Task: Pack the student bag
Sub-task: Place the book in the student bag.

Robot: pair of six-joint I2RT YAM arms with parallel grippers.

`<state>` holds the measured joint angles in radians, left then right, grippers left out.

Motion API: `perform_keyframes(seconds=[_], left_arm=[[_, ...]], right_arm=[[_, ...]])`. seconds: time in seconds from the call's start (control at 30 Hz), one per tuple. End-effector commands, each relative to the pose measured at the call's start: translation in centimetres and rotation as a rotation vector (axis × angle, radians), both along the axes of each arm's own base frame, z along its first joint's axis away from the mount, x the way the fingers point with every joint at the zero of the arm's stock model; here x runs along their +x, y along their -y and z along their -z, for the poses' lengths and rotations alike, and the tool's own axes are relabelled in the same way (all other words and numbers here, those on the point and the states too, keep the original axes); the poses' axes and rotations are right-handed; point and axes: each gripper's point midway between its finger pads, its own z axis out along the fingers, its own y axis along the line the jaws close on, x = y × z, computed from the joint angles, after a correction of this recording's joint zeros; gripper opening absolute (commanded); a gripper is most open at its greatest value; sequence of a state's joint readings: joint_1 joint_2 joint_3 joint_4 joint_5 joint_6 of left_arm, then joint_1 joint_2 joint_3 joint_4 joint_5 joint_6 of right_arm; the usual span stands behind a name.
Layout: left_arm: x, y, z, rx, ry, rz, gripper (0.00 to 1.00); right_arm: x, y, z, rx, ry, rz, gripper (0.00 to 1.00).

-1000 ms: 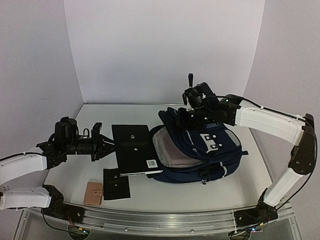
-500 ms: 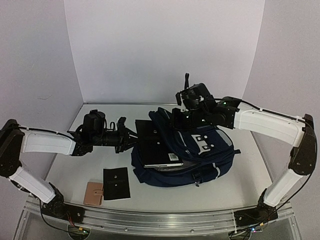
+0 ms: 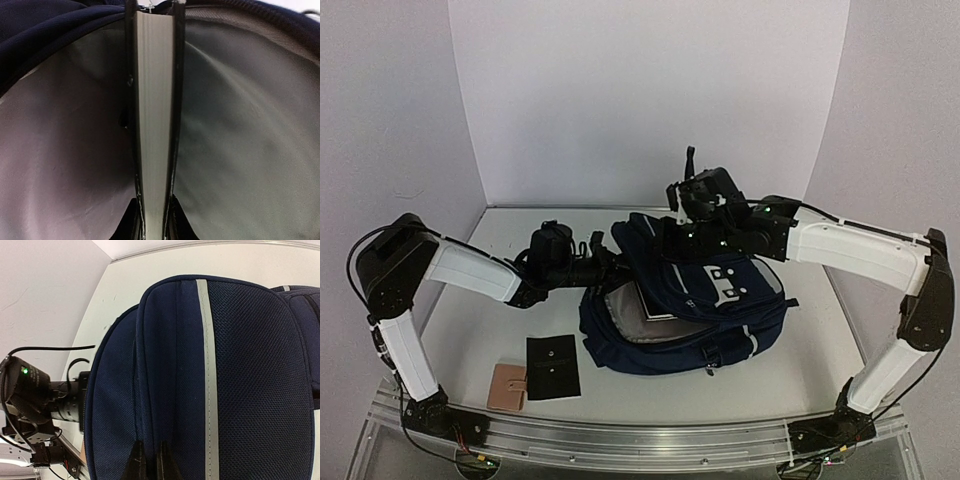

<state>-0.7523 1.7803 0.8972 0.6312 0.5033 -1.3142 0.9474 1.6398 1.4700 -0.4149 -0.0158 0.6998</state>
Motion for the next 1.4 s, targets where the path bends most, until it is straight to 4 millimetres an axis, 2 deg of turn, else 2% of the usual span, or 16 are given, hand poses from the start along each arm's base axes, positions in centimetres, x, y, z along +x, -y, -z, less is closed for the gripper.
perform_keyframes(seconds=[0.0, 0.07, 0.2, 0.27, 0.33, 0.4, 0.53, 0.73, 0.9, 1.0, 1.1, 1.2, 1.3, 1.37], left_arm=[[1.4, 4.4, -9.6, -0.278, 0.274, 0.028, 0.0], [1.6, 5.7, -9.6, -0.294, 0.288, 0.047, 0.0], [2.2, 6.9, -8.4, -0.282, 0.285, 0.065, 0.0], [2.3, 7.4, -7.3, -0.252, 0.271, 0.086, 0.04], [2.3, 7.9, -5.9, -0.209, 0.234, 0.117, 0.17], [2.2, 7.9, -4.3, -0.142, 0.196, 0.129, 0.24], [1.8, 6.5, -1.9, -0.001, 0.152, 0.119, 0.43], [-0.1, 4.3, -2.7, 0.074, 0.167, 0.125, 0.61], [-1.7, 0.6, -3.1, 0.201, 0.181, 0.078, 0.8], [-3.3, -2.4, -2.6, 0.274, 0.155, 0.051, 0.85], [-5.4, -7.0, -0.3, 0.413, 0.061, -0.014, 0.89], [-7.3, -12.4, 3.0, 0.552, -0.061, -0.095, 0.92], [-9.1, -17.1, 6.0, 0.717, -0.177, -0.152, 0.9], [-10.1, -19.7, 7.2, 0.836, -0.229, -0.186, 0.88]], right_arm=[[-0.4, -2.2, -5.5, 0.174, 0.102, -0.042, 0.0], [-0.3, -1.9, -5.0, 0.16, 0.101, -0.025, 0.0], [0.1, -0.7, -4.1, 0.116, 0.122, 0.018, 0.0], [0.4, 0.0, -3.4, 0.086, 0.128, 0.046, 0.0], [0.6, 0.6, -2.8, 0.055, 0.133, 0.072, 0.0], [0.8, 1.0, -2.6, 0.041, 0.138, 0.088, 0.0], [0.8, 1.6, -2.7, 0.027, 0.151, 0.104, 0.0], [1.0, 3.0, -2.8, -0.004, 0.172, 0.148, 0.0], [1.4, 4.1, -1.4, -0.065, 0.167, 0.194, 0.0], [1.4, 4.4, -0.5, -0.084, 0.156, 0.202, 0.0], [1.4, 4.4, 0.1, -0.096, 0.151, 0.205, 0.0], [1.5, 4.2, 0.7, -0.107, 0.144, 0.201, 0.0], [1.6, 3.9, 1.1, -0.114, 0.138, 0.198, 0.0], [1.7, 3.8, 1.3, -0.118, 0.135, 0.197, 0.0]])
